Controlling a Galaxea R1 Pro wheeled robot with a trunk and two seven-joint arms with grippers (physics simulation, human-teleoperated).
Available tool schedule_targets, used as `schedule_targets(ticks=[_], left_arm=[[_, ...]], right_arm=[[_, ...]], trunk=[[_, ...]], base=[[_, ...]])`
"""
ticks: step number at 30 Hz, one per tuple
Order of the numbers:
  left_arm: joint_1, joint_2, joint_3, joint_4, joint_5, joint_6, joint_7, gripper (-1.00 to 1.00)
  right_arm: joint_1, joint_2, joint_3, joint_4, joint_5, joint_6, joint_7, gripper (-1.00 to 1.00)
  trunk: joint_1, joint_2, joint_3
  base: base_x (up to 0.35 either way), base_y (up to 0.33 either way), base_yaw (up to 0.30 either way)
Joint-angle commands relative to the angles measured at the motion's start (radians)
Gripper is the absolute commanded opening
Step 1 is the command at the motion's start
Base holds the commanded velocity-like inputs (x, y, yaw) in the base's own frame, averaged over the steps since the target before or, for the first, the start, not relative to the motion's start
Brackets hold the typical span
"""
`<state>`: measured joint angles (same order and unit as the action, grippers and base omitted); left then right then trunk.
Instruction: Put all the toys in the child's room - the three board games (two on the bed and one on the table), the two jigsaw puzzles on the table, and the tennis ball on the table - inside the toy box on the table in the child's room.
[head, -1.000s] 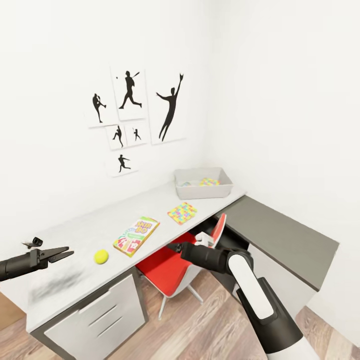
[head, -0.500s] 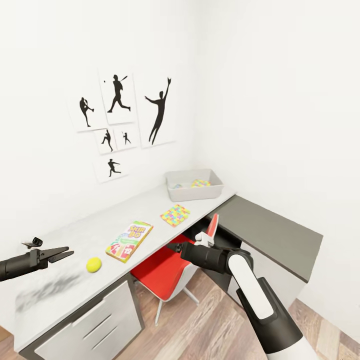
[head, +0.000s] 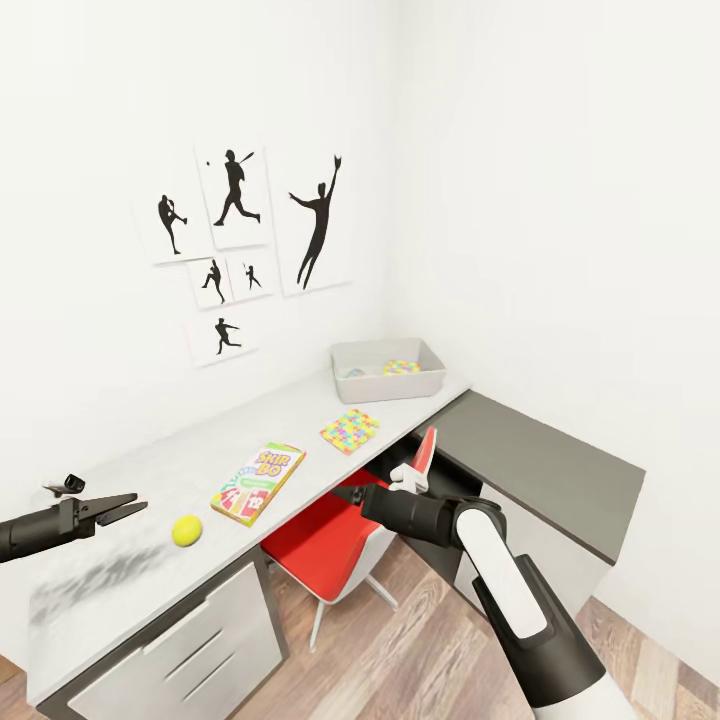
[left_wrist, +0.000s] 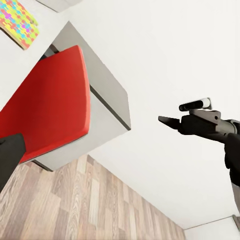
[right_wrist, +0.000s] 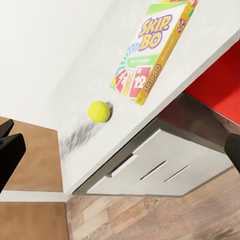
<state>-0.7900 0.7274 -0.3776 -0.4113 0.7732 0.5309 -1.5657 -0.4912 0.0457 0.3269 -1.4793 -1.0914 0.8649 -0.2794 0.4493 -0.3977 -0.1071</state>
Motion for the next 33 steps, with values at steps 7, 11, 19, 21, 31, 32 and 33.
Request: schedule_targets(ticks=[7, 11, 19, 21, 31, 32, 33], left_arm=[[-0.002, 0.001, -0.007, 0.000, 0.006, 0.011, -0.004, 1.00], [-0.002, 0.002, -0.007, 0.001, 0.006, 0.012, -0.004, 1.00], [-0.002, 0.001, -0.006, 0.012, 0.006, 0.011, -0.004, 1.00], [-0.002, 0.001, -0.006, 0.013, 0.006, 0.011, -0.004, 1.00], [-0.002, 0.003, -0.006, 0.014, 0.006, 0.011, -0.004, 1.00], [-0.002, 0.003, -0.006, 0.014, 0.006, 0.011, -0.004, 1.00], [-0.002, 0.003, -0.006, 0.014, 0.006, 0.011, -0.004, 1.00]], right_arm=[[-0.001, 0.000, 0.000, -0.001, -0.010, 0.002, -0.010, 1.00], [-0.001, 0.000, 0.000, -0.001, -0.011, 0.002, -0.010, 1.00], [-0.001, 0.000, 0.000, -0.001, -0.010, 0.002, -0.010, 1.00], [-0.001, 0.000, 0.000, -0.001, -0.011, 0.002, -0.010, 1.00], [-0.001, 0.001, -0.001, -0.002, -0.011, 0.002, -0.010, 1.00], [-0.001, 0.001, -0.001, -0.002, -0.011, 0.002, -0.010, 1.00], [-0.001, 0.001, -0.001, -0.002, -0.011, 0.002, -0.010, 1.00]], trunk=[[0.001, -0.002, -0.002], [0.001, -0.002, -0.002], [0.001, -0.002, -0.002], [0.001, -0.002, -0.002], [0.001, -0.002, 0.005], [0.001, -0.002, 0.006], [0.001, -0.002, 0.006]], base=[[0.003, 0.005, 0.000], [0.074, 0.099, 0.000], [0.170, 0.180, 0.000], [0.193, 0.151, 0.000], [0.057, 0.038, -0.127], [0.011, 0.008, -0.180], [0.009, 0.006, -0.158]])
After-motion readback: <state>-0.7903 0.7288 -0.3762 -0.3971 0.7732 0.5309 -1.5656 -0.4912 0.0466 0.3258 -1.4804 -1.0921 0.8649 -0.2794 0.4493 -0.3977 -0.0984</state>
